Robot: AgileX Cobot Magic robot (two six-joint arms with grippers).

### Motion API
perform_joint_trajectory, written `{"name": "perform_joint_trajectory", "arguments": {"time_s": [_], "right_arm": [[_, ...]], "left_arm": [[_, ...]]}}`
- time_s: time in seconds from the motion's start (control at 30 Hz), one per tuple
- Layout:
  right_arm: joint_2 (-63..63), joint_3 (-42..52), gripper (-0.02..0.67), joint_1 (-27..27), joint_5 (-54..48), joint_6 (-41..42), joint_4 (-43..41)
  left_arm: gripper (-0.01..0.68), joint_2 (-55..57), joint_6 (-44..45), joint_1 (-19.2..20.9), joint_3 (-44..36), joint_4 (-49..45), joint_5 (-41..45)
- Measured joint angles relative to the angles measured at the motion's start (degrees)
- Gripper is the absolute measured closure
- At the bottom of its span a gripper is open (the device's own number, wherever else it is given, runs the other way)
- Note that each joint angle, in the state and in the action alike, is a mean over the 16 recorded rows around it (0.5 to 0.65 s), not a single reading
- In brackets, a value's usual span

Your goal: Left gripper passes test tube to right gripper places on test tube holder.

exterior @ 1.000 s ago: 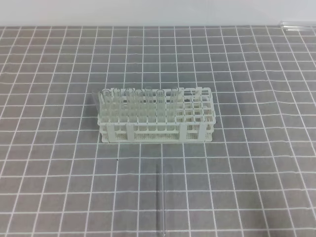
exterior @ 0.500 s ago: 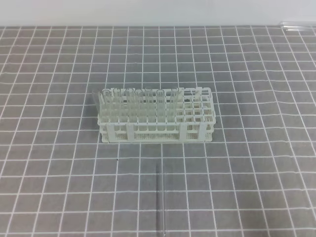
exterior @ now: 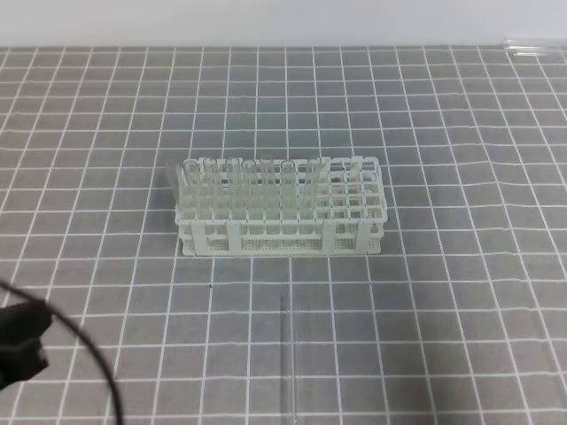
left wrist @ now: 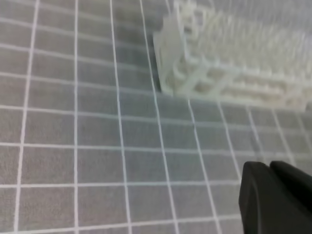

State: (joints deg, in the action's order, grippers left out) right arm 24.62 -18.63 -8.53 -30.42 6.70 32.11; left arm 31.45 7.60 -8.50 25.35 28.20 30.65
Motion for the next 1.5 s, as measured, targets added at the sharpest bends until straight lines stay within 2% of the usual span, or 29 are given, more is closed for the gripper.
{"name": "perform_joint_trajectory", "arguments": {"time_s": [0.27, 0.43, 0.63, 0.9, 1.07, 1.27, 1.5], "right_arm": [[9.1, -5.0, 0.662, 0.0, -7.8, 0.0, -1.0], [11.1, -6.3, 0.662, 0.0, -9.3, 0.0, -0.9], [11.6, -7.0, 0.662, 0.0, -9.6, 0.0, -2.1], [11.6, -7.0, 0.662, 0.0, -9.7, 0.0, -4.8], [11.6, -7.0, 0.662, 0.0, -10.4, 0.0, -5.9], [11.6, -7.0, 0.662, 0.0, -11.6, 0.0, -5.9], [11.6, -7.0, 0.662, 0.0, -12.6, 0.0, -5.9]], "left_arm": [[0.674, 16.5, 6.0, -0.8, 8.8, 2.2, 8.0], [0.674, 24.9, 6.5, -4.6, 12.4, 3.6, 8.9], [0.674, 34.8, 0.5, -14.0, 17.1, 1.5, 8.3], [0.674, 48.9, -14.1, -30.6, 28.6, -8.5, 11.1], [0.674, 56.7, -19.8, -37.1, 36.2, -13.7, 15.5], [0.651, 62.8, -21.8, -40.7, 42.2, -15.8, 19.6], [0.504, 66.3, -21.6, -41.1, 44.1, -16.2, 21.7]]}}
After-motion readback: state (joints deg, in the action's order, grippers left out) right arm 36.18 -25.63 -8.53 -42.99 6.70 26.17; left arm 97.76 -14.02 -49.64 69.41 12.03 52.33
